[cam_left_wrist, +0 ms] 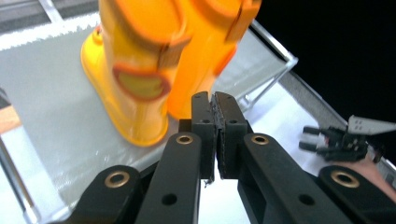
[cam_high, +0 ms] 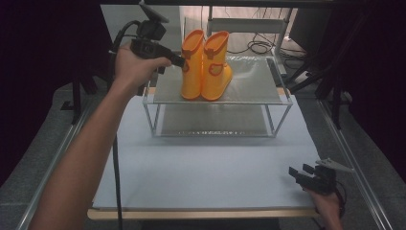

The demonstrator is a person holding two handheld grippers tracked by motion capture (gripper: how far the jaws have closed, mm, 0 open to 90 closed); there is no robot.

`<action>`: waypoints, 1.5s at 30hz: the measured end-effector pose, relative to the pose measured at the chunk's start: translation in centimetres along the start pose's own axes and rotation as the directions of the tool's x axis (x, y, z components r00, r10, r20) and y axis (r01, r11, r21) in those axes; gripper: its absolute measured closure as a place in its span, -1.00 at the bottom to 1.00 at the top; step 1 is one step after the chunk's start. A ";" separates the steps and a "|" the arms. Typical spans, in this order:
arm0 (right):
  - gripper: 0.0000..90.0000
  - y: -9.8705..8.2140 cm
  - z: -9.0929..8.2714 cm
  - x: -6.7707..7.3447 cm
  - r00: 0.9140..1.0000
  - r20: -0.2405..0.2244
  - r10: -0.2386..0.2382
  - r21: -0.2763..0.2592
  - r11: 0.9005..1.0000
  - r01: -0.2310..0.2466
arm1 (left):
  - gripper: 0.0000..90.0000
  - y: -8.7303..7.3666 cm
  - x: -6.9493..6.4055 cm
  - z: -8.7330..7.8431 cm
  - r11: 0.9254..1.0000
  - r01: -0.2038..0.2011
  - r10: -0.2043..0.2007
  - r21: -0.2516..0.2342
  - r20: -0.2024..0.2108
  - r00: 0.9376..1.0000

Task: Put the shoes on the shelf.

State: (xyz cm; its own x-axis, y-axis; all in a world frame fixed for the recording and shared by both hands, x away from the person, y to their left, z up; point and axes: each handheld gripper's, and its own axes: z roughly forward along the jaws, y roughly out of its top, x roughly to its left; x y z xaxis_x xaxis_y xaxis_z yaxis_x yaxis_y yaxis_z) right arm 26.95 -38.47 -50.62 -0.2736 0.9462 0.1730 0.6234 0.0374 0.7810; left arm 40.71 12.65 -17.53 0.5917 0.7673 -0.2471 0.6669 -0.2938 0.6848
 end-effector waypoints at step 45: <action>-0.29 0.0 -0.3 -0.1 1.000 0.006 -0.003 -0.007 1.000 0.003 | 0.99 -5.2 7.5 12.4 0.991 0.132 -0.130 0.026 -0.062 0.990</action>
State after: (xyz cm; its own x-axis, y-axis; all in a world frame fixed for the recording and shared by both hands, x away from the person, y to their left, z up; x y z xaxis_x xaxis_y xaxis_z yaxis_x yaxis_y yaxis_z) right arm 26.82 -38.69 -50.48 -0.2709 0.9479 0.1673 0.6174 0.0378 0.7857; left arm 47.26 12.89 -31.45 0.4707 0.8328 -0.2913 0.7508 -0.2047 0.6280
